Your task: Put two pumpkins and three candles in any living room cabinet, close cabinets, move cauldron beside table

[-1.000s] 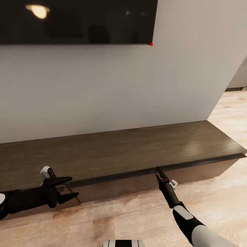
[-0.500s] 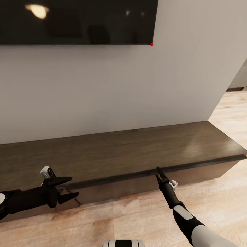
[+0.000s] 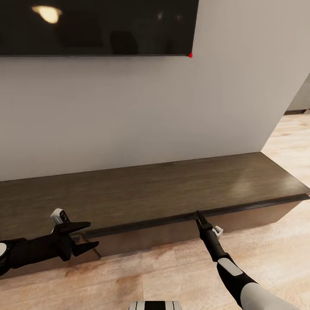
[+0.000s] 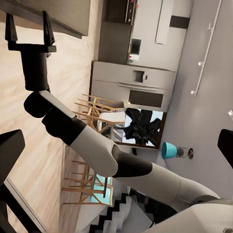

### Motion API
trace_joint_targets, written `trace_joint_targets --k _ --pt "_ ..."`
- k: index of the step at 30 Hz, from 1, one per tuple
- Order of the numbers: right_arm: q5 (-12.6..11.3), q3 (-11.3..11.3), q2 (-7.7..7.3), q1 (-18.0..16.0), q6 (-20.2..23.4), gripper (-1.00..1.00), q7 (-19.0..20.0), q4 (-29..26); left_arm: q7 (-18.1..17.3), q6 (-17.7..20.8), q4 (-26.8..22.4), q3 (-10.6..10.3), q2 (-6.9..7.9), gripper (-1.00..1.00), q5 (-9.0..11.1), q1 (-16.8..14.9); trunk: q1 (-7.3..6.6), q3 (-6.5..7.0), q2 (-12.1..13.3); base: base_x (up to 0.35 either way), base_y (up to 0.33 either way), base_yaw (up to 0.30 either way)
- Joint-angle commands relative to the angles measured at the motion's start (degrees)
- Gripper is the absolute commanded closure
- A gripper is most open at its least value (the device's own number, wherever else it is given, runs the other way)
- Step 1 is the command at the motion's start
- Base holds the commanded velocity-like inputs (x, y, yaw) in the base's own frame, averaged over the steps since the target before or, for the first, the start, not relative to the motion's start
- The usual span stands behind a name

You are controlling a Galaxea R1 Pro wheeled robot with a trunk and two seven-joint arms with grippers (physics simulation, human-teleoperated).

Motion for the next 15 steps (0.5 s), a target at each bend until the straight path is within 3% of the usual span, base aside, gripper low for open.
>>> trace_joint_targets --k 1,15 --pt "-0.7 0.4 -0.03 -0.1 0.1 1.0 0.0 0.0 -0.6 0.0 0.1 -0.2 0.04 -1.0 -0.3 -0.1 -0.01 -0.03 0.0 0.0 0.0 0.0" --pt "-0.7 0.4 -0.03 -0.1 0.1 1.0 -0.7 0.0 -0.6 0.0 0.0 -0.2 0.07 -1.0 -0.3 -0.1 -0.01 -0.03 0.0 -0.032 0.0 0.0"
